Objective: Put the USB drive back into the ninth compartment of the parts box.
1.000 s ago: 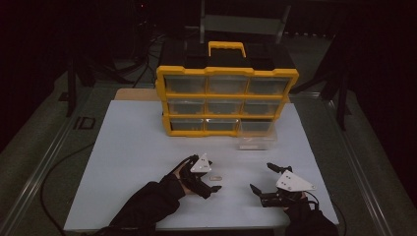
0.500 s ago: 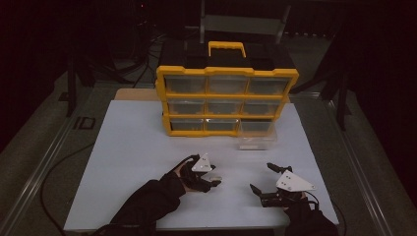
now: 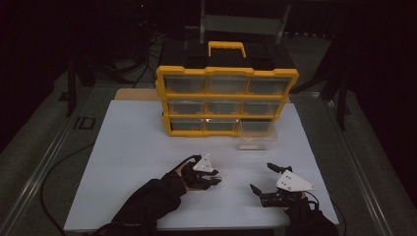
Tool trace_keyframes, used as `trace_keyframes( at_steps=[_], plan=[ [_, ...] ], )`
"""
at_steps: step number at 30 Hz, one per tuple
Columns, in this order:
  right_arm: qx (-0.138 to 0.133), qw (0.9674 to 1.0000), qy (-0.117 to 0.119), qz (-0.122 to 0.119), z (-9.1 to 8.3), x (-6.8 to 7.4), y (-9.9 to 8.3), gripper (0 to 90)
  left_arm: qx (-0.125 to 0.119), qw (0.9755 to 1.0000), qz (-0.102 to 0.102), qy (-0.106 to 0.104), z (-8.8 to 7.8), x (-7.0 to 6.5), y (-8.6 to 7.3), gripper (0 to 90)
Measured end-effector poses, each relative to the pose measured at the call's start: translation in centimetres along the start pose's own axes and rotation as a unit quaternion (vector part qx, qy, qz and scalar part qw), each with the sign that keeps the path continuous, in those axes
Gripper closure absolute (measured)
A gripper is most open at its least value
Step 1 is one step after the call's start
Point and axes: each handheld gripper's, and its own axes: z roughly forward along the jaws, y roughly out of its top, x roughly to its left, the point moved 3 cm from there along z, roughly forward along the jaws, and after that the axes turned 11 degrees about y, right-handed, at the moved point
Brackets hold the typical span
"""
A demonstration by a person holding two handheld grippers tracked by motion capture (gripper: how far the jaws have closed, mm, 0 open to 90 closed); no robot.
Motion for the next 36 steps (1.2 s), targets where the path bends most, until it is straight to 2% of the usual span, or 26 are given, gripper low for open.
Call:
trace_keyframes(
  at_steps=[9, 18, 21, 27, 36],
  plan=[
    [0.001, 1.0, 0.0, 0.0, 0.03, 0.03, 0.01, 8.2, 0.007, 0.9999, 0.011, -0.009, 0.22, -0.07, 0.1, 69.5],
    [0.002, 1.0, -0.001, -0.001, 0.06, 0.01, -0.01, 8.3, 0.009, 0.9999, 0.005, -0.007, 0.34, 0.11, 0.18, 73.6],
    [0.003, 1.0, -0.001, -0.001, 0.07, 0.01, -0.03, 8.3, 0.01, 0.9999, 0.007, -0.008, 0.37, 0.18, 0.2, 78.4],
    [0.003, 1.0, -0.001, 0.0, 0.09, 0.02, -0.03, 8.3, 0.011, 0.9999, 0.002, -0.008, 0.39, 0.14, 0.26, 79.2],
    [0.001, 1.0, 0.0, 0.0, 0.03, -0.01, -0.02, 8.3, 0.023, 0.9996, 0.006, -0.013, 0.12, -0.1, 0.73, 79.3]
  ],
)
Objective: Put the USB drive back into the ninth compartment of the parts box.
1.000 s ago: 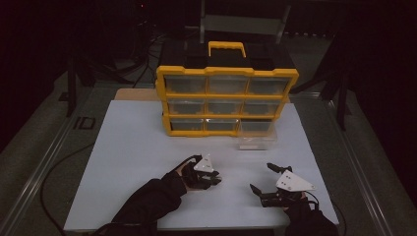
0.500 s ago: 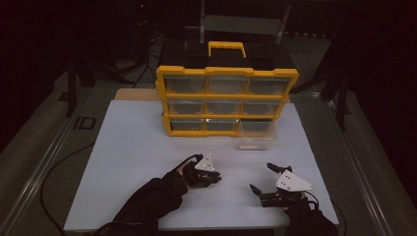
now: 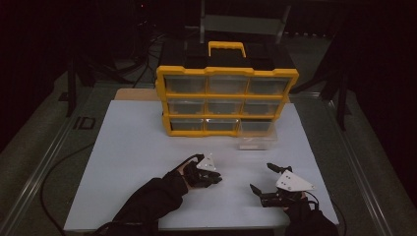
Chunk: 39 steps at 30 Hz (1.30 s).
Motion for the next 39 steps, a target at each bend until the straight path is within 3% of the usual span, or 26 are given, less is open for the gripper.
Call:
trace_keyframes(
  at_steps=[15, 18, 24, 39],
  plan=[
    [-0.001, 1.0, 0.0, -0.001, 0.0, 0.0, 0.0, 8.3, 0.0, 1.0, 0.004, -0.005, -1.6, 0.0, 1.2, 79.3],
    [0.0, 1.0, -0.001, 0.0, 0.0, 0.0, 0.0, 8.3, -0.004, 1.0, -0.003, -0.006, -1.9, 0.1, 1.5, 79.3],
    [-0.001, 1.0, -0.003, 0.0, 0.0, 0.0, 0.1, 8.3, -0.002, 0.9999, 0.01, -0.002, -2.7, 0.2, 2.1, 79.3],
    [-0.001, 1.0, -0.003, 0.0, 0.0, 0.0, 0.1, 8.3, -0.002, 0.9999, 0.013, -0.008, -3.6, 0.2, 3.4, 79.3]
  ],
)
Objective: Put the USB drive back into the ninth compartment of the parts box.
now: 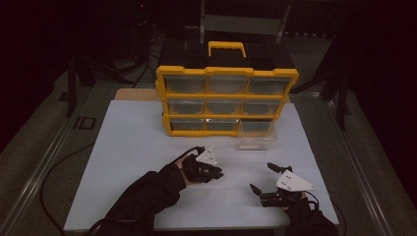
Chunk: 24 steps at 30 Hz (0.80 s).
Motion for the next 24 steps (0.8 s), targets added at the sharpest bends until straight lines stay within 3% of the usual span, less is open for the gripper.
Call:
trace_keyframes(
  at_steps=[13, 24],
  plan=[
    [-0.002, 1.0, 0.0, -0.003, 0.0, -0.1, 0.0, 8.3, -0.016, 0.9998, 0.003, -0.009, -1.1, 0.2, 2.1, 79.3],
    [-0.002, 1.0, -0.001, -0.002, 0.0, 0.0, 0.0, 8.3, -0.034, 0.9993, -0.012, -0.011, -1.8, 1.1, 3.9, 79.3]
  ],
)
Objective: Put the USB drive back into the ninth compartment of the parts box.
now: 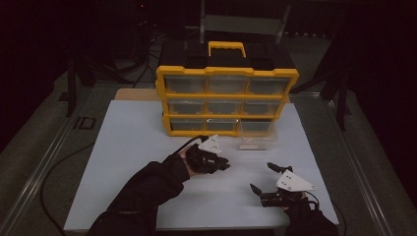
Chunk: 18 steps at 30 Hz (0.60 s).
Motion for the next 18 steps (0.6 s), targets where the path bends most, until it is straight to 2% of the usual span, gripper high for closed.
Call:
trace_keyframes(
  at_steps=[8, 12, 18],
  plan=[
    [0.0, 1.0, 0.001, 0.0, 0.0, 0.0, 0.0, 8.3, -0.003, 0.9999, -0.005, 0.009, 0.1, 0.7, 1.4, 79.3],
    [0.0, 1.0, 0.001, -0.001, 0.0, 0.0, 0.0, 8.3, 0.005, 0.9996, -0.005, 0.028, 0.3, 0.9, 1.9, 79.3],
    [-0.001, 1.0, 0.001, 0.0, 0.0, 0.1, 0.0, 8.3, 0.001, 0.9992, -0.013, 0.036, 0.5, 1.3, 2.8, 79.3]
  ],
)
